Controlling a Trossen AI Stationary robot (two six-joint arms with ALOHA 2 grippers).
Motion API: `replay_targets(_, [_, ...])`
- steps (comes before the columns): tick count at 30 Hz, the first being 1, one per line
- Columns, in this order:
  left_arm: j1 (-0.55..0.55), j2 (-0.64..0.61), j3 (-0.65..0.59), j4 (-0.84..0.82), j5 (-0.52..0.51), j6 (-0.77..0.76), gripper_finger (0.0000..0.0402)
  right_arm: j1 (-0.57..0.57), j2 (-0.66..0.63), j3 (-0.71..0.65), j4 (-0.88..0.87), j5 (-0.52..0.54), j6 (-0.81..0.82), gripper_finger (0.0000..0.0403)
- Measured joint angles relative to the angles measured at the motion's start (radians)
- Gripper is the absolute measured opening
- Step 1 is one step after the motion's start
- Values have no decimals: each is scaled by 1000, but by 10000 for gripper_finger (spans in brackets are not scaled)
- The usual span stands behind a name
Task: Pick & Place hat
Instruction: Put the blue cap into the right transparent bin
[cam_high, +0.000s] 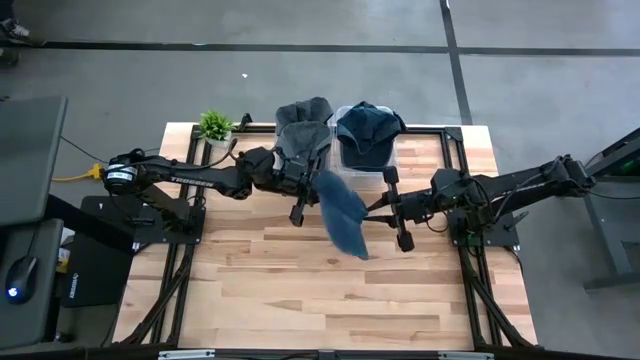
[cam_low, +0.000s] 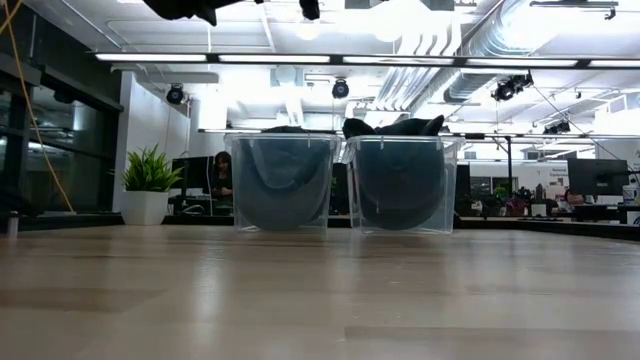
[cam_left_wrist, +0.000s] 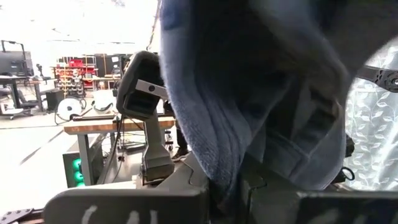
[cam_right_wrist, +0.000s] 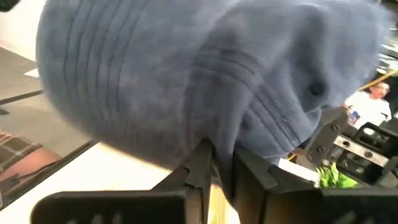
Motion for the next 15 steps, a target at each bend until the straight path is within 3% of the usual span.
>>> replay_targets(7, [0,0,0,-18,-37,0,14,0,-11,0,-48,100,61,91])
replay_targets(15, [1,0,0,-48,-112,22,14,0,-106,0,-228,327,121,171])
